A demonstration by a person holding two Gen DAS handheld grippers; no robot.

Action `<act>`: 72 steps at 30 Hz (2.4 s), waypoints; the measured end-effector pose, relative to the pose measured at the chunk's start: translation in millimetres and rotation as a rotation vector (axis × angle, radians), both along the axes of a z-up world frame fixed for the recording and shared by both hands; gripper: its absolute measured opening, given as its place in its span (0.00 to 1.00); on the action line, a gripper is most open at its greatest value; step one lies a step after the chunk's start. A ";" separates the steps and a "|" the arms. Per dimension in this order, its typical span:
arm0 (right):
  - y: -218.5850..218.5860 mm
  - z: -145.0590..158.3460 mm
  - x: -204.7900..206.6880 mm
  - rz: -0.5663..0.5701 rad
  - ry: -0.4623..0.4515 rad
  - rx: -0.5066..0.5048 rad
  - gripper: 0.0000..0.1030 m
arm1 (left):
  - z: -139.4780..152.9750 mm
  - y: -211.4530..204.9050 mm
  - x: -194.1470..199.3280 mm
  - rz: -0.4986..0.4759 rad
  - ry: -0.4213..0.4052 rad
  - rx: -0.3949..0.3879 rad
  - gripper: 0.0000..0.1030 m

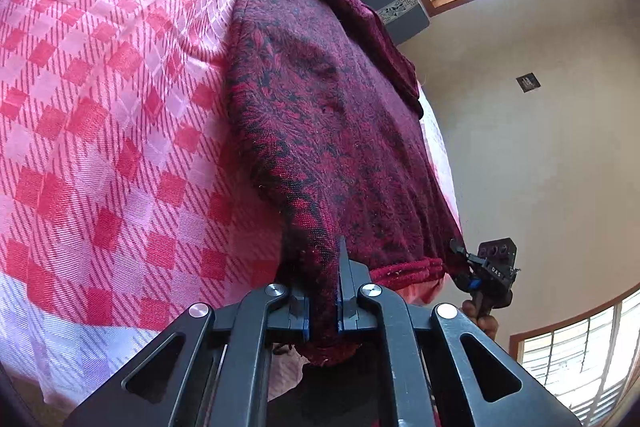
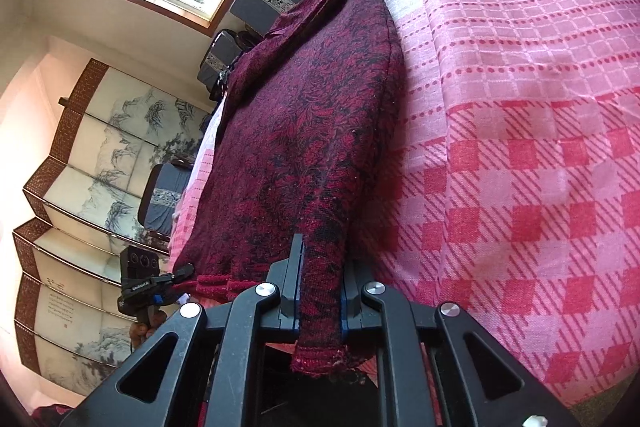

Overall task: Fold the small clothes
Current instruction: 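Lift the hem with both grippers and fold it toward the collar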

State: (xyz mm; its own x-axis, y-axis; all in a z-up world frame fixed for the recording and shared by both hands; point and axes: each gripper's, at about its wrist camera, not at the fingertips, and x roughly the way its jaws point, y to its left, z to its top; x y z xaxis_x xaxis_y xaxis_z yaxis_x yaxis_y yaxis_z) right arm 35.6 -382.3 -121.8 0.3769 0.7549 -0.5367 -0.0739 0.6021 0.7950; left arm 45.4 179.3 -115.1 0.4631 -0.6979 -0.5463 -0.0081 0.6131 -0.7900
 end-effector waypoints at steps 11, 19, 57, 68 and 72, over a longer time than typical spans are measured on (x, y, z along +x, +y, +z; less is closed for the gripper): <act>-17.6 0.1 -7.2 -0.083 -0.036 0.177 0.11 | 19.7 -2.1 -7.4 0.006 -0.109 0.054 0.08; -25.5 23.9 -7.0 -0.109 -0.102 0.218 0.11 | 54.9 -28.1 -9.3 -0.041 -0.208 0.240 0.08; -62.7 45.5 -103.5 -0.211 -0.085 0.265 0.10 | 80.5 -27.7 -62.1 -0.058 -0.285 0.286 0.08; -53.4 115.9 -29.5 -0.151 -0.217 0.232 0.10 | 137.8 -28.6 4.3 -0.048 -0.356 0.238 0.08; -50.1 130.1 18.1 -0.149 -0.227 0.217 0.10 | 153.3 -18.3 37.8 0.006 -0.372 0.237 0.08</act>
State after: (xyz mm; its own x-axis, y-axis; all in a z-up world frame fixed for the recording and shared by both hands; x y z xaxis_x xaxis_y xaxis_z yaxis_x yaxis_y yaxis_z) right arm 53.7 -432.4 8.3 0.5833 0.7697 -0.2595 -0.1873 0.4383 0.8791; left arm 83.2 161.0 38.2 0.6619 -0.5705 -0.4862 0.2464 0.7782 -0.5776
